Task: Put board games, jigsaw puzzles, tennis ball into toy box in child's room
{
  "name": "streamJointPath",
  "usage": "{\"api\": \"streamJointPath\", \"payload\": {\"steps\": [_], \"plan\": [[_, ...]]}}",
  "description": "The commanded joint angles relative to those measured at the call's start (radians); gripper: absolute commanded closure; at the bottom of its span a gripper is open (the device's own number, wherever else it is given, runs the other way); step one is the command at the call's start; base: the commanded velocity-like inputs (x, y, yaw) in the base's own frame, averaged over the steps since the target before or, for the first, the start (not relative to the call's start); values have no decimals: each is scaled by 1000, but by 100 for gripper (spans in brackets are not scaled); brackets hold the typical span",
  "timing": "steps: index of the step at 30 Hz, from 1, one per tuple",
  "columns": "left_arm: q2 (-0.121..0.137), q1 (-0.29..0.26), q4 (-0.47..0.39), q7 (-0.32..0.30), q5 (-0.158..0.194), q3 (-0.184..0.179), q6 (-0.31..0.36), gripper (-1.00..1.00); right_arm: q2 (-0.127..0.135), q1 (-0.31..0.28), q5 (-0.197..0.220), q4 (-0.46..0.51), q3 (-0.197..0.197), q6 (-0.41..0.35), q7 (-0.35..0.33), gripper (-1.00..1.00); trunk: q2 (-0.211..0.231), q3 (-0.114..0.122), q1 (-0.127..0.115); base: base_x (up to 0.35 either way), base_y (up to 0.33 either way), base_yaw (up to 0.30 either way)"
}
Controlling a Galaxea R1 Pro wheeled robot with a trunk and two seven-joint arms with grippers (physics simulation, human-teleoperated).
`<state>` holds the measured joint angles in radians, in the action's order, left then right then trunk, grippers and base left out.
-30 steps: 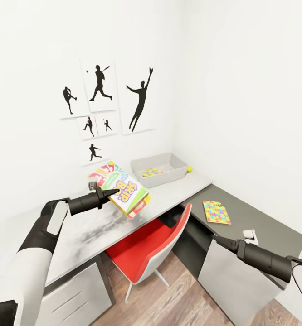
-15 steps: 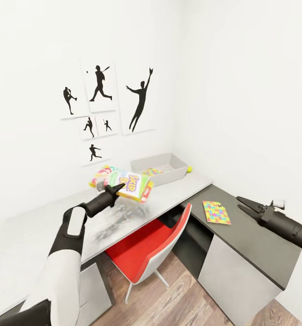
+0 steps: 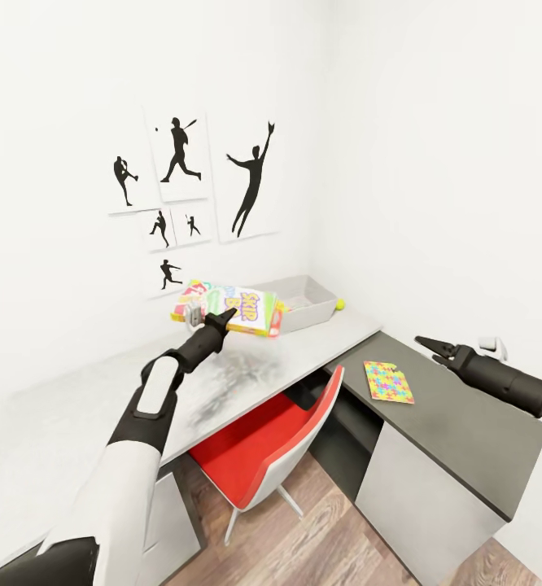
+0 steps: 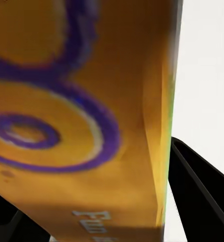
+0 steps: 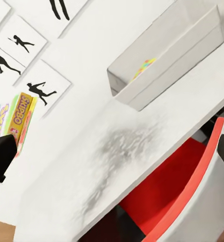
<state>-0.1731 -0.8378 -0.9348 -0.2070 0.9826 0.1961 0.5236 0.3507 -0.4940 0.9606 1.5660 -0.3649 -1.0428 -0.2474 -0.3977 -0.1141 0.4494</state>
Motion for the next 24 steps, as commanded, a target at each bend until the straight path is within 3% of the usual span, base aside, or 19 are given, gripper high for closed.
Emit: {"api": "streamJointPath", "payload": {"steps": [1, 6, 8, 13, 24], "plan": [[-1, -1, 4, -1, 12, 4, 3, 100, -1, -1, -10, 1, 1, -4, -10, -100, -2, -2, 1, 0, 0, 0], [-1, -1, 76, -5, 75, -1, -40, 100, -2, 0, -9, 6, -1, -4, -9, -100, -2, -2, 1, 0, 0, 0], [-1, -1, 94, -6, 85, -3, -52, 100, 2, 1, -7, 5, -3, -4, -10, -100, -2, -2, 1, 0, 0, 0], [-1, -1, 106, -8, 91, -3, -59, 100, 0, 3, 24, 1, -1, -4, -14, -100, -2, -2, 1, 69, 0, 0], [-1, -1, 106, -8, 90, -4, -60, 100, -1, 6, 23, 3, -3, -4, -11, -100, -2, -2, 1, 192, -81, 0]]}}
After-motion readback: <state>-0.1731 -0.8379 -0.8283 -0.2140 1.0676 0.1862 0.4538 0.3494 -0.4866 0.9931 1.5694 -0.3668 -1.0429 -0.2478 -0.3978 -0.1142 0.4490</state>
